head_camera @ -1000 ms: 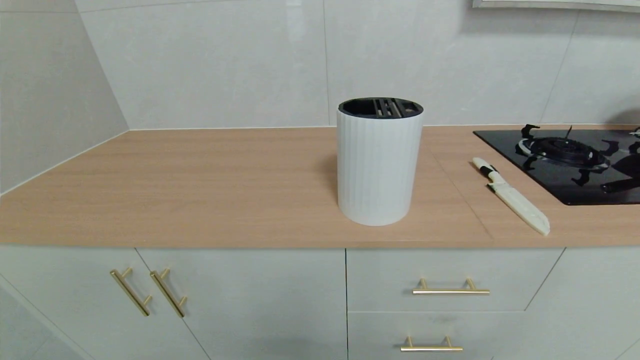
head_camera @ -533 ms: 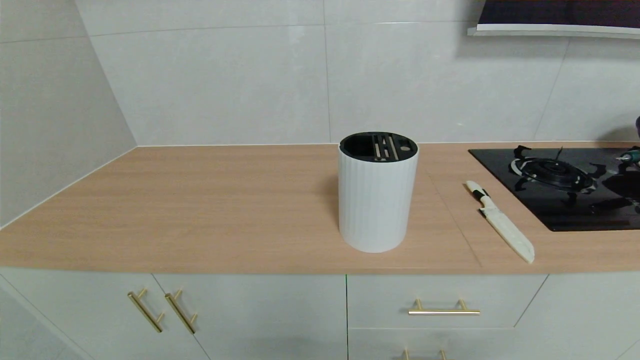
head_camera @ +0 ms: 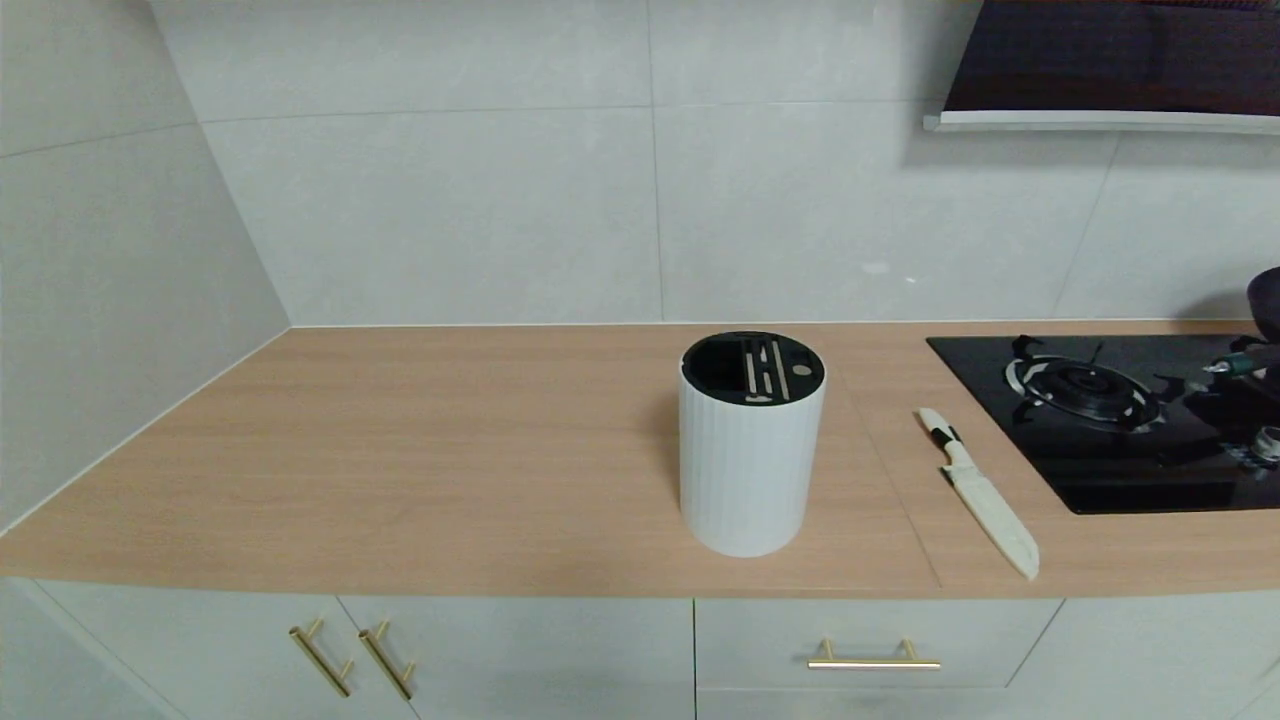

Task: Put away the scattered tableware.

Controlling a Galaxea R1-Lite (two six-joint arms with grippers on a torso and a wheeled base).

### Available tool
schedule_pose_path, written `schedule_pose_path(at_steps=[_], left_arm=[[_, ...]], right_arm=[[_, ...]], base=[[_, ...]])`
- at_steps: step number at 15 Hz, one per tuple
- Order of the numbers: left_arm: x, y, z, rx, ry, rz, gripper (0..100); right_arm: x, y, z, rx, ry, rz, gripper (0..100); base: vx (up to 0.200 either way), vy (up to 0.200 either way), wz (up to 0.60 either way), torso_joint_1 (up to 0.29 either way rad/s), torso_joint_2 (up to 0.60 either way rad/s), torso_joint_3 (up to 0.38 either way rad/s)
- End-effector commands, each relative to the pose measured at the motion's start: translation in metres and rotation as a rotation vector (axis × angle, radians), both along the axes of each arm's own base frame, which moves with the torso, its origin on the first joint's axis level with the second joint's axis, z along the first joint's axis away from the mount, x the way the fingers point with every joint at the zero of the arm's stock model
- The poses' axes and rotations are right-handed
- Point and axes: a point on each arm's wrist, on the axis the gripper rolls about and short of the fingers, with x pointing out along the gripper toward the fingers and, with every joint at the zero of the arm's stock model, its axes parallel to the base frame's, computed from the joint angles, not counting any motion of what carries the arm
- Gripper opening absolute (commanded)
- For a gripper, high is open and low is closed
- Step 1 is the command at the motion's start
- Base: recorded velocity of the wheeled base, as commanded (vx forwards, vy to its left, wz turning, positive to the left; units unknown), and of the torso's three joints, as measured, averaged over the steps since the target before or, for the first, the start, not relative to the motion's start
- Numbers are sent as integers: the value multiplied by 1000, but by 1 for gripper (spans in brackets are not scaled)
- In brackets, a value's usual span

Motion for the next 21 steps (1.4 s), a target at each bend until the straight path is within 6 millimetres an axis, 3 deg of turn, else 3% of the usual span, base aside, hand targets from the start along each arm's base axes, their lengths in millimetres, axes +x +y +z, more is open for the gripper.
schedule_pose_path(at_steps=[1,13,21], left_arm=[[0,0,0,0,1,-1,100],[0,0,0,0,1,0,100],[0,0,0,2,1,2,100]], right_arm=[[0,0,0,-1,3,0,100],[0,0,0,1,1,0,100],[3,0,1,10,43,5,100]], base=[[0,0,0,256,-593,-330],[0,0,0,208,-448,-243],[0,0,0,15,-34,-15]])
